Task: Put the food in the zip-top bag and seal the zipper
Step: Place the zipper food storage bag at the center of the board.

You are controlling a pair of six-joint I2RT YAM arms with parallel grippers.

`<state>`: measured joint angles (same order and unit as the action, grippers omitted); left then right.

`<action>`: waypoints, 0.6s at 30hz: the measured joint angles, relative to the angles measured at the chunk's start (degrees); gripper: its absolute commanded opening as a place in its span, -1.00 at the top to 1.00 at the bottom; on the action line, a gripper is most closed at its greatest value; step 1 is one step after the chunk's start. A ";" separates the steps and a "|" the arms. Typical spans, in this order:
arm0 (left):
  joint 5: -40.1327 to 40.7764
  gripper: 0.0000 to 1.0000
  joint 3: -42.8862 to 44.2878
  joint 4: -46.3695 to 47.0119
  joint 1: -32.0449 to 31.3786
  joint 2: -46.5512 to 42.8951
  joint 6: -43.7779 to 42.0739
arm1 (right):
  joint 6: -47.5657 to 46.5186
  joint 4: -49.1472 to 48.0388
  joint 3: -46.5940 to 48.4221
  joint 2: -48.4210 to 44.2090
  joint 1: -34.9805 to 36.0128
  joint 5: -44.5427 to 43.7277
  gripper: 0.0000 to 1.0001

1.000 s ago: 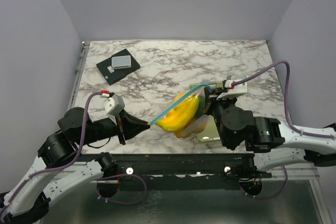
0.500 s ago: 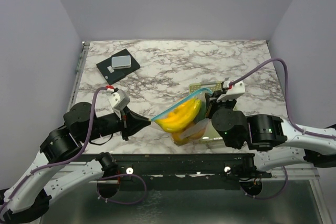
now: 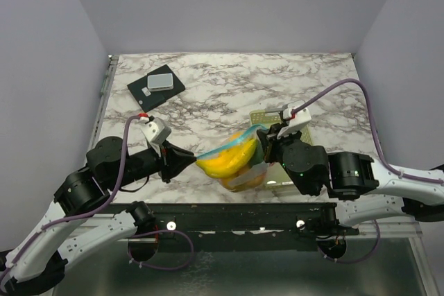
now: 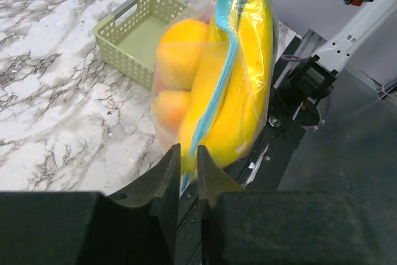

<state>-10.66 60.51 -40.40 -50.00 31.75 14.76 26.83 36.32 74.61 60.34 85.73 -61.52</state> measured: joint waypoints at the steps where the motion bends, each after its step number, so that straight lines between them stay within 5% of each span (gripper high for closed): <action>1: 0.20 0.41 -0.28 -0.07 0.00 -0.11 -0.04 | -0.92 -0.74 -0.02 -0.17 -0.04 1.09 0.99; 18: -2.16 -0.35 -2.27 0.59 -0.02 1.53 -2.19 | -8.66 -4.98 -0.13 -2.01 -0.09 17.03 0.99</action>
<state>-12.82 58.24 -39.81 -50.02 33.28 12.58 18.17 31.33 74.48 58.33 85.65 -44.49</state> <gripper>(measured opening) 0.624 0.012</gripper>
